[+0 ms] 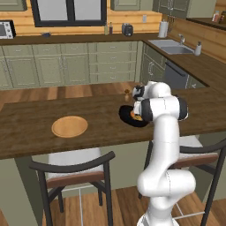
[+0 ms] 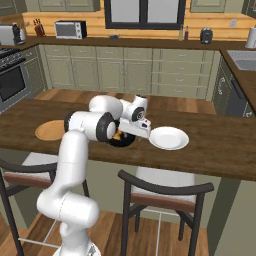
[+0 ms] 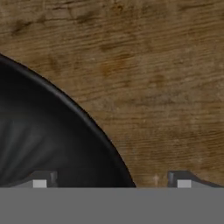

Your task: Pick the chicken drumstick and squash from their plates and place them in the bowl. Then put the bowl in the fridge.

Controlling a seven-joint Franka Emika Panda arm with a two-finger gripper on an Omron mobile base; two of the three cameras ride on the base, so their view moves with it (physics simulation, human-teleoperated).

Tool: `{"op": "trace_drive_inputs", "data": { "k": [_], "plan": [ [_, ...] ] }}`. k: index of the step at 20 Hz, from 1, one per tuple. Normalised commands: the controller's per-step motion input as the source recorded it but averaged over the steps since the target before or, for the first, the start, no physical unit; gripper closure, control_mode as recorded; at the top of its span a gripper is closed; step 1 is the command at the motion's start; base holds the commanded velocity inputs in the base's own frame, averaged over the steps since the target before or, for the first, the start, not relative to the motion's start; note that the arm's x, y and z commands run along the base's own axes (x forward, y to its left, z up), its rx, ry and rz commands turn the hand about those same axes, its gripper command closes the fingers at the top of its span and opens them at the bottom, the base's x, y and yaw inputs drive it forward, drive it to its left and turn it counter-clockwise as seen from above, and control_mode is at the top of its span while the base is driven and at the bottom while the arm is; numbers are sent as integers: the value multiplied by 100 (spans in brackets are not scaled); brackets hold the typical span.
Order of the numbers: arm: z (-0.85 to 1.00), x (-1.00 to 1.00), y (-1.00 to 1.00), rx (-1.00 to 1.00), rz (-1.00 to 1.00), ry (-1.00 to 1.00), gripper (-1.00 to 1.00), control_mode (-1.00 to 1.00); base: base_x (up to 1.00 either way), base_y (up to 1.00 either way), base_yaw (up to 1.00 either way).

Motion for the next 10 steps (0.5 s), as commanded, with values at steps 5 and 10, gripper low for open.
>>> {"op": "trace_drive_inputs", "data": {
  "k": [5,10],
  "plan": [
    [0,-7,8,0,2,-6,-100,-100,0,0,0],
    [0,-32,11,0,3,-8,-100,-100,0,0,0]
  ]
}}
